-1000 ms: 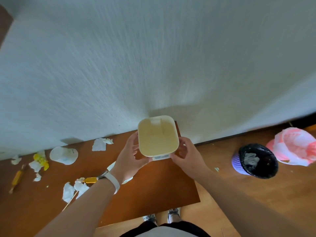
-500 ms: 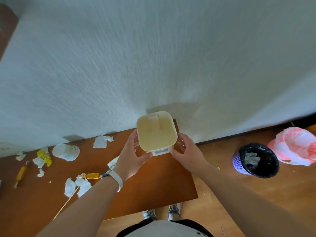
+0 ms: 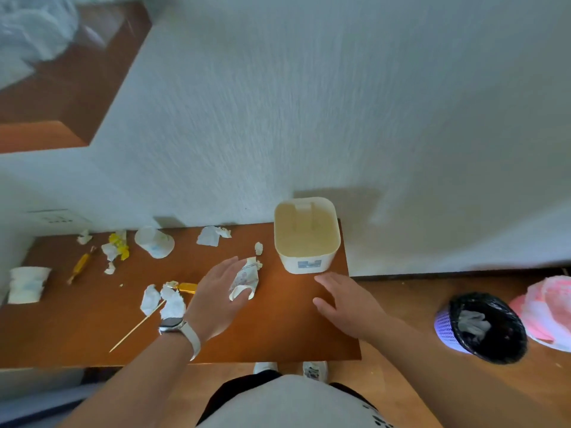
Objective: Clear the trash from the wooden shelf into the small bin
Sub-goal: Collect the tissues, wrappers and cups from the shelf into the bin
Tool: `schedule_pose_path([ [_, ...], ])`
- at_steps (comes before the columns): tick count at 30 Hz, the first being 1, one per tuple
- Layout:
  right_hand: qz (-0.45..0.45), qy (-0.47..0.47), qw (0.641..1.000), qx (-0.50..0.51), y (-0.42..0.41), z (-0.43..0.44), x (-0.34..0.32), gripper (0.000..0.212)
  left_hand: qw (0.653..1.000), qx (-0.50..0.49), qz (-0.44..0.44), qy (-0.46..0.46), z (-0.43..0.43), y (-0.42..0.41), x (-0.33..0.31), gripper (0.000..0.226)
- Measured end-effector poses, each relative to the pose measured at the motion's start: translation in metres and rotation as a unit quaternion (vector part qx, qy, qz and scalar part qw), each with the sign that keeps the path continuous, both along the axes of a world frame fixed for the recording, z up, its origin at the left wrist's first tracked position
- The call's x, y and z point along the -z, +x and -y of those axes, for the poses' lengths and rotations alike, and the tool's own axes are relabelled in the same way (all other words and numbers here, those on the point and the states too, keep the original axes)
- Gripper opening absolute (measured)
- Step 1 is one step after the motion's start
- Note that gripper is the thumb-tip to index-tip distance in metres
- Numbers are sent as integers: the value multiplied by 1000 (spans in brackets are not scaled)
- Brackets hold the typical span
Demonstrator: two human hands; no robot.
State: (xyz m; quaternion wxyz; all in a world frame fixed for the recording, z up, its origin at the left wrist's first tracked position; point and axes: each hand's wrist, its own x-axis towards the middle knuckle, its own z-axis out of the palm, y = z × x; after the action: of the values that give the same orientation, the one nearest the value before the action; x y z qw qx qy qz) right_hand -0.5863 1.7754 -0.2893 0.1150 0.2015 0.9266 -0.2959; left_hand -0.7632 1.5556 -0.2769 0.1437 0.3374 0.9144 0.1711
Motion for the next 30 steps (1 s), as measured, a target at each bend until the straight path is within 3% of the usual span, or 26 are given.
schedule_pose_path([
  [7, -59, 28, 991, -120, -34, 46, -2, 56, 994, -37, -40, -99, 49, -2, 9, 56],
  [14, -99, 97, 968, -210, -77, 83, 15, 48, 987, -79, -31, -134, 105, -14, 21, 53],
  [18, -88, 120, 966, -210, -99, 108, 25, 45, 985, -112, -4, -132, 137, -22, 31, 51],
  [23, -54, 129, 972, -187, -119, 132, 36, 59, 986, -127, 31, -106, 167, -38, 45, 51],
  [30, -13, 147, 980, -132, -134, 159, 46, 55, 988, -121, 68, -62, 172, -61, 72, 53],
])
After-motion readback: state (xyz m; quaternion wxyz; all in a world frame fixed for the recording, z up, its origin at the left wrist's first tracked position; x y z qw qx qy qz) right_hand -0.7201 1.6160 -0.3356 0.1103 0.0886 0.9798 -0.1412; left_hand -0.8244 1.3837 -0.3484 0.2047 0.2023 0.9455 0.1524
